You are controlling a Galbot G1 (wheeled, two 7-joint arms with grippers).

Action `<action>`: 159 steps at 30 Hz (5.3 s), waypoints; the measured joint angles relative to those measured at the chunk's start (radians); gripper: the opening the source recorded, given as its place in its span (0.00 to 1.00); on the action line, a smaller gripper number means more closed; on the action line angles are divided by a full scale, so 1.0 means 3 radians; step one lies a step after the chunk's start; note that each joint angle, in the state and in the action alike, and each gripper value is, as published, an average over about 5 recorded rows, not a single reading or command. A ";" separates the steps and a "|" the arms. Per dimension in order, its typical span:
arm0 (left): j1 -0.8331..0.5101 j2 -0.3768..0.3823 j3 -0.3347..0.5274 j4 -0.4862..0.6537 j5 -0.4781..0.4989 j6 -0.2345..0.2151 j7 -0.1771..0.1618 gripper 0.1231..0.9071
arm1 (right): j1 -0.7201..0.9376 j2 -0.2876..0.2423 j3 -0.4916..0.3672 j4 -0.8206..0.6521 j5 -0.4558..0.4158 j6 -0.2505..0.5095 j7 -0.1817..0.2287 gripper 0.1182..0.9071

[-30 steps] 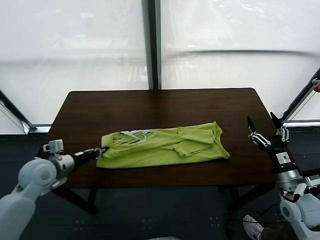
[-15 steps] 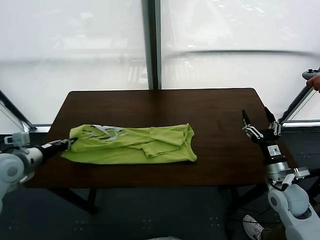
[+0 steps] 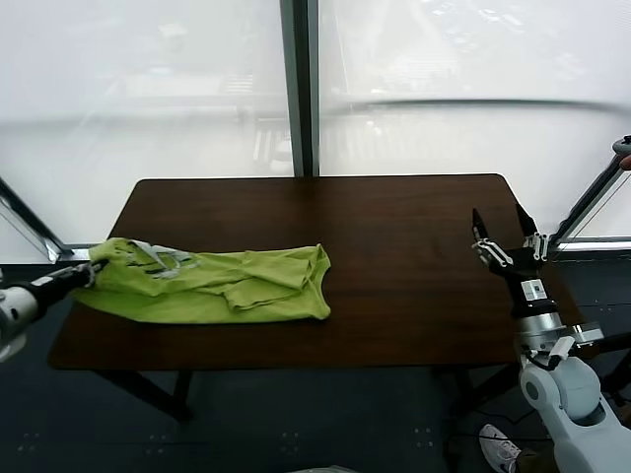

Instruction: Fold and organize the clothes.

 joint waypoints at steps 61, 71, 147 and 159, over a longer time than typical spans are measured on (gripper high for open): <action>-0.1130 -0.1659 0.2028 0.0018 0.0149 -0.0003 -0.0518 0.05 | -0.0371 0.0693 0.0159 -0.0002 -0.0521 -0.0037 -0.0022 1.00; -0.1207 -0.1849 0.2023 0.0285 0.0342 -0.0003 -0.0420 0.05 | -0.0385 0.0778 0.0113 -0.0002 -0.0606 -0.0037 -0.0022 1.00; -0.0502 -0.1377 0.1049 -0.0413 0.2013 -0.0504 0.0702 1.00 | 0.0911 0.0171 -0.2238 0.0228 0.0569 -0.2673 0.0655 0.61; -0.0477 -0.1419 0.1065 -0.0422 0.2066 -0.0507 0.0706 1.00 | 0.0863 0.0041 -0.2115 0.0300 0.0566 -0.2644 0.0642 0.06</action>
